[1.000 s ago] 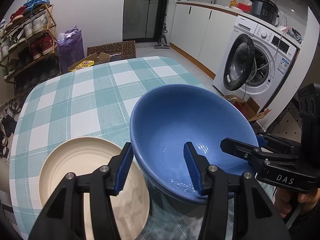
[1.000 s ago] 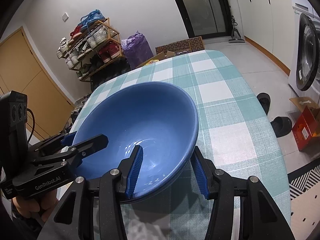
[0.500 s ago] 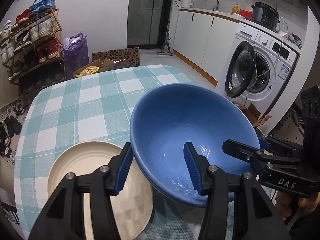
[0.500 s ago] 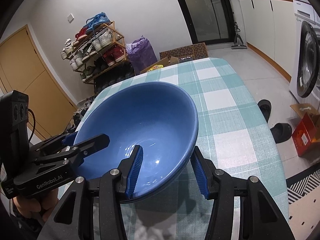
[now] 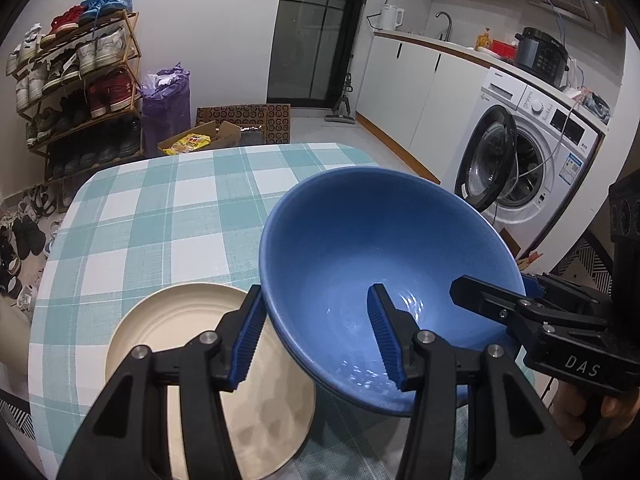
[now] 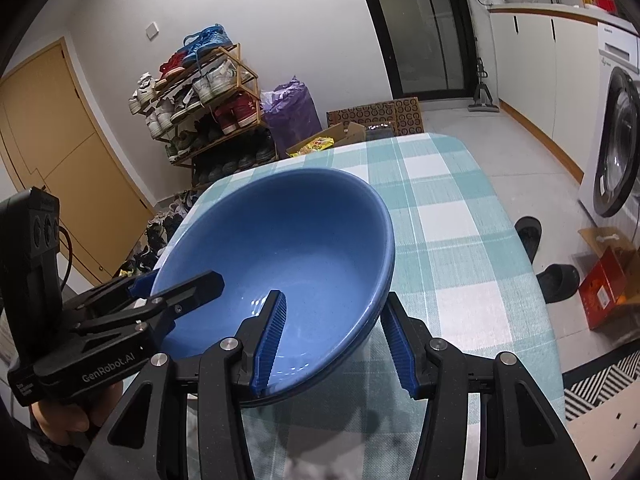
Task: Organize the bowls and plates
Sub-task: 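Lift the nested blue bowls with both grippers and carry them over the plates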
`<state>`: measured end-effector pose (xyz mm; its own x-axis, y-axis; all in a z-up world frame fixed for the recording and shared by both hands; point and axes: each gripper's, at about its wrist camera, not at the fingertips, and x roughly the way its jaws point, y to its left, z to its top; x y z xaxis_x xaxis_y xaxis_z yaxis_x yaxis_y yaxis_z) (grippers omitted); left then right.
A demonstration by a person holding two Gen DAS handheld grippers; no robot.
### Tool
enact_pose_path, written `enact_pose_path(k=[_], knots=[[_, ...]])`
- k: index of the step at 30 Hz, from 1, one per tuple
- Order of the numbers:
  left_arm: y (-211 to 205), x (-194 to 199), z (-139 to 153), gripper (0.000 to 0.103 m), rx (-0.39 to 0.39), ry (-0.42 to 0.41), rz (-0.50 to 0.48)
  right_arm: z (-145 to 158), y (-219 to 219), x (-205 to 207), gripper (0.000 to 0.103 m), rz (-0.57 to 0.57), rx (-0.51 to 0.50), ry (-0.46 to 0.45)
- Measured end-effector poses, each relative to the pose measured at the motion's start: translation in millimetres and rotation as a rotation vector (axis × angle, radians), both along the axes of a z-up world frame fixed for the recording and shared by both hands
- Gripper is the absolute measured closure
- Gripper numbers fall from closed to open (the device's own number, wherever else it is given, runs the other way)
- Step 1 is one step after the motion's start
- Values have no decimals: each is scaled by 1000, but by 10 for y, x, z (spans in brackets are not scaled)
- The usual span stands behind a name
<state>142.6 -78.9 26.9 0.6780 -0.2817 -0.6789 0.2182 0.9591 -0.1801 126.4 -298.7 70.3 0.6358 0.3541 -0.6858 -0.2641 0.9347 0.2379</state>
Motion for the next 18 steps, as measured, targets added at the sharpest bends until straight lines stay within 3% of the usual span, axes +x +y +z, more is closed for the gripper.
enact_pose_path(k=[18], knots=[[467, -148, 136, 52, -26, -56, 109, 193, 532, 18, 52, 78, -53, -39]])
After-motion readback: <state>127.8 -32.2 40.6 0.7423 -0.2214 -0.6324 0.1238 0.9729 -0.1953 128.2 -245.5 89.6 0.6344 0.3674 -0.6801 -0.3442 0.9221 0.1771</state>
